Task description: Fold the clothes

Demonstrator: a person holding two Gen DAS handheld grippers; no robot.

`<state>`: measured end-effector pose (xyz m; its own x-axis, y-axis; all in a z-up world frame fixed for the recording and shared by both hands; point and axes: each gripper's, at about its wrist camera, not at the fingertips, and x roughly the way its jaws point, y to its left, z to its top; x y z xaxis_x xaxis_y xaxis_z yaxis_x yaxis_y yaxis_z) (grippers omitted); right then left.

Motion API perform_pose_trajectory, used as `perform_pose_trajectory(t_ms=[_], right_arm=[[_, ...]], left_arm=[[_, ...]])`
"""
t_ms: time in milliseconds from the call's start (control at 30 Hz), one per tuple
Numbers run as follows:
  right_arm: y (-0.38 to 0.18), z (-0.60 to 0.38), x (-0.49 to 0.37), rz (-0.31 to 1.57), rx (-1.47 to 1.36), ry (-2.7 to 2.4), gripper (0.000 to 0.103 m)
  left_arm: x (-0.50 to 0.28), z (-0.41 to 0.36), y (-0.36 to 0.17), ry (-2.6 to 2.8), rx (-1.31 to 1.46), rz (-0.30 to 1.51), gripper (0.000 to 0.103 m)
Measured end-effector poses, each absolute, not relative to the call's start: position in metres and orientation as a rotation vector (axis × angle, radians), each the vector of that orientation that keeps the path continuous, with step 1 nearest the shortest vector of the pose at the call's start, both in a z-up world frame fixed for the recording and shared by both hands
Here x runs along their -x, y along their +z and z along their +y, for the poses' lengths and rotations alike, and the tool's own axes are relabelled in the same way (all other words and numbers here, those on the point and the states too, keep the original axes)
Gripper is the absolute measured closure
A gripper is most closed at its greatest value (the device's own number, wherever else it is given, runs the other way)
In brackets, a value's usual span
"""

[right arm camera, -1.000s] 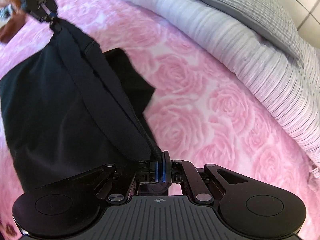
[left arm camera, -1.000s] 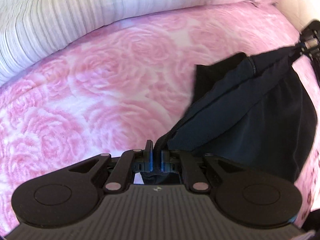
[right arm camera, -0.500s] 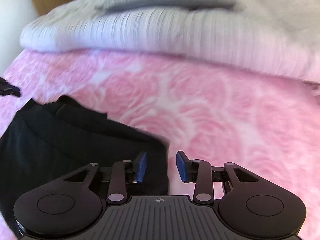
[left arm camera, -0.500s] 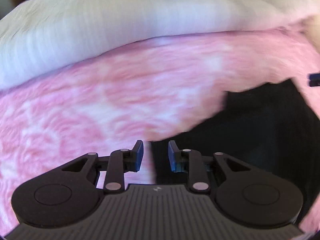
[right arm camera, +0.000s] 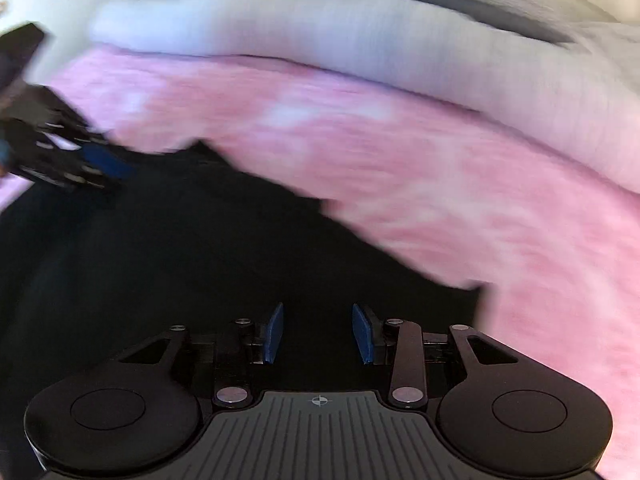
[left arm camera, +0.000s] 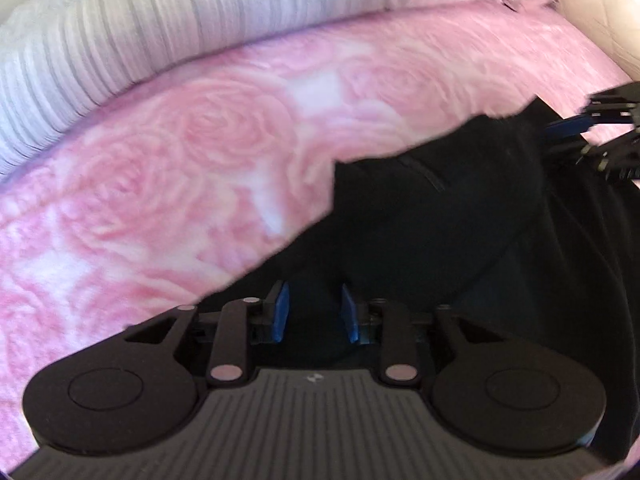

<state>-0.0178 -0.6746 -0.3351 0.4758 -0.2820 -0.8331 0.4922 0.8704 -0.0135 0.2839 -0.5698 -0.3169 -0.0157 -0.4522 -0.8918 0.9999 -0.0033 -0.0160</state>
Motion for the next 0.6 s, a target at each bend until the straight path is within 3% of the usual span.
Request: perform_pose_trajectory(t_ms=[233, 533, 600], right_arm=[[-0.294, -0.706, 0.123, 0.836, -0.582, -0.64, 0.061], [-0.35, -0.753, 0.096, 0.767, -0.911, -0.543, 0.061], [-0.356, -0.758, 0.094, 0.783, -0.931, -0.548, 0.084]], left_arm=[[-0.288, -0.55, -0.29, -1.44, -0.811, 0.871, 0.077], [-0.279, -0.546, -0.32, -1.413, -0.873, 0.886, 0.077], [-0.277, -0.548, -0.32, -1.405, -0.873, 0.884, 0.077]])
